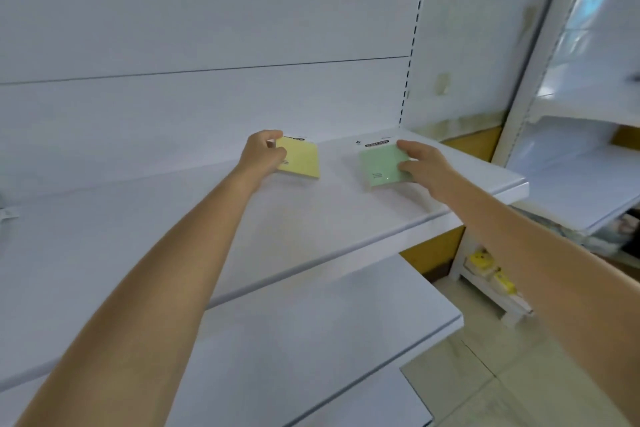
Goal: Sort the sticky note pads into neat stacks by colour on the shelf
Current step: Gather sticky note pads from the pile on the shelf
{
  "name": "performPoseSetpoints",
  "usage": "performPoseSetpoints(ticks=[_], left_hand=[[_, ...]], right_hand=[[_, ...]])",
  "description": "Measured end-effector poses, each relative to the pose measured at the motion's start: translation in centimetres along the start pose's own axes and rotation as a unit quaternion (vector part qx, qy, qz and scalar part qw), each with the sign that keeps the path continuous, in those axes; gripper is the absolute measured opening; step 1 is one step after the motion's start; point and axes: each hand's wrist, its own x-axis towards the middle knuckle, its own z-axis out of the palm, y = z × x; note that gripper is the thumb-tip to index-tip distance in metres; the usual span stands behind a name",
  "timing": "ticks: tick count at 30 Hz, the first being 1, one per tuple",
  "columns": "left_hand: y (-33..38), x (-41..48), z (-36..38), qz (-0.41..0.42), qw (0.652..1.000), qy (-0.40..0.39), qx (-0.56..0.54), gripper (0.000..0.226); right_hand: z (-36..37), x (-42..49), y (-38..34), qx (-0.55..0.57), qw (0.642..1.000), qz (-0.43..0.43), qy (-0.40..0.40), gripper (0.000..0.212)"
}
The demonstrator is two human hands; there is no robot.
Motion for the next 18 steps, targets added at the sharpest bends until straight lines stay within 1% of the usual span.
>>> performPoseSetpoints(ticks=[2,8,13,16,18], left_hand=[[0.8,2.1,2.7,0.009,1.0,-0.011,-0.001,0.048],[2.4,7.5,9.3,0.002,0.999,-0.038,0.008,0.048],[2.6,9.9,13.3,-0.03,0.999,-0.035,0.027,0.048],[2.1,10.7,14.9,-0.057,0.997,-0.016,0.046,0.048],[1.8,10.7,15.8,-0.069,0.993,-0.005,0.093,0.049]], right_hand=[[-1.9,2.4,0.7,-0.002,1.0,0.002,0.01,0.05],[-6.4,9.3,2.1,-0.009,0.999,0.011,0.031,0.051],[-8.3,14.5,3.1,-0.024,0.999,0.017,0.011,0.05],[-8.0,17.5,3.5,-0.032,0.999,0.012,-0.025,0.051],[-7.2,19.3,3.8,-0.053,0.997,0.004,-0.057,0.052]])
